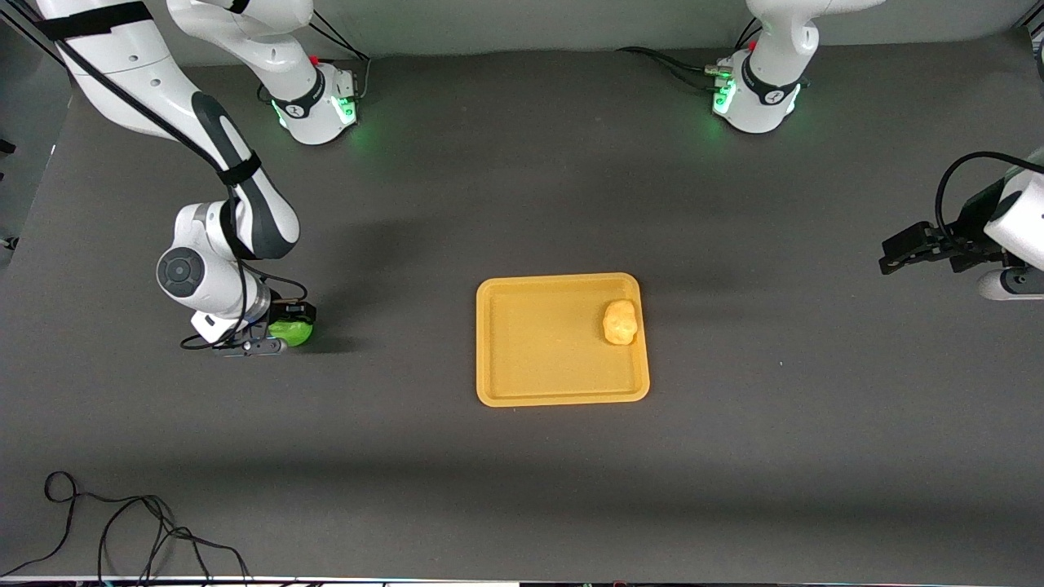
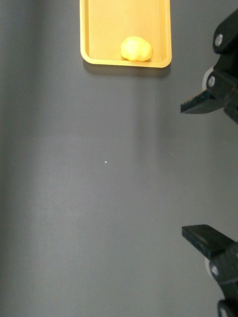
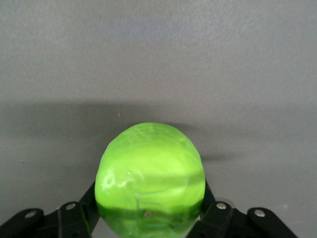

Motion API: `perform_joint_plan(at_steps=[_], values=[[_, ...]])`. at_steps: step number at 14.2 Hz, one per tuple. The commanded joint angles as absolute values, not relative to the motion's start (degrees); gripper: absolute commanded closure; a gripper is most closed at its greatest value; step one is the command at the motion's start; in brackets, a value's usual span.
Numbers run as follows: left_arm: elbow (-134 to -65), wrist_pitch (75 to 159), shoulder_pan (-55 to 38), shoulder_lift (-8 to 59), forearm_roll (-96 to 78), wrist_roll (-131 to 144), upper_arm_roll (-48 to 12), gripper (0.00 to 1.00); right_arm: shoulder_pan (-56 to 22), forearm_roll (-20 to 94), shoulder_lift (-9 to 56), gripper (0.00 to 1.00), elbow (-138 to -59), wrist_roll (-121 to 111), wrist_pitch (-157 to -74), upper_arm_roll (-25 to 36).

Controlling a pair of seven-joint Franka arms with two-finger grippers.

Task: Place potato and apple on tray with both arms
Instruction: 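Close the right gripper around the green apple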

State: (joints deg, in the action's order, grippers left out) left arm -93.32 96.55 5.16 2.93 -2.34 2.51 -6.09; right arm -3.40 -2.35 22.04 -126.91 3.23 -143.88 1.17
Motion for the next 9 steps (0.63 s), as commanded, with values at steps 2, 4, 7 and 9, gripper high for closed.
perform_joint_plan(at_steps=[2, 4, 7, 9], values=[[-95.01, 96.24, 5.98, 0.97, -1.58, 2.55, -6.94, 0.0, -3.6, -2.99, 21.28, 0.5, -125.07, 3.51, -143.44, 1.49], [-95.1, 96.5, 5.89, 0.88, -1.58, 2.55, -6.86, 0.0, -4.04, -2.55, 18.29, 0.51, -124.46, 3.6, -140.39, 1.32], [-95.1, 97.55, 5.98, 1.14, -1.41, 2.55, -6.68, 0.0, -8.5, 1.2, 17.23, 0.51, -116.92, 5.96, -130.55, 0.62], [-95.1, 97.91, 5.98, 1.41, 2.01, 2.46, -6.77, 0.0, -13.16, 7.79, 18.62, 0.51, -110.42, 10.35, -127.19, 0.62]])
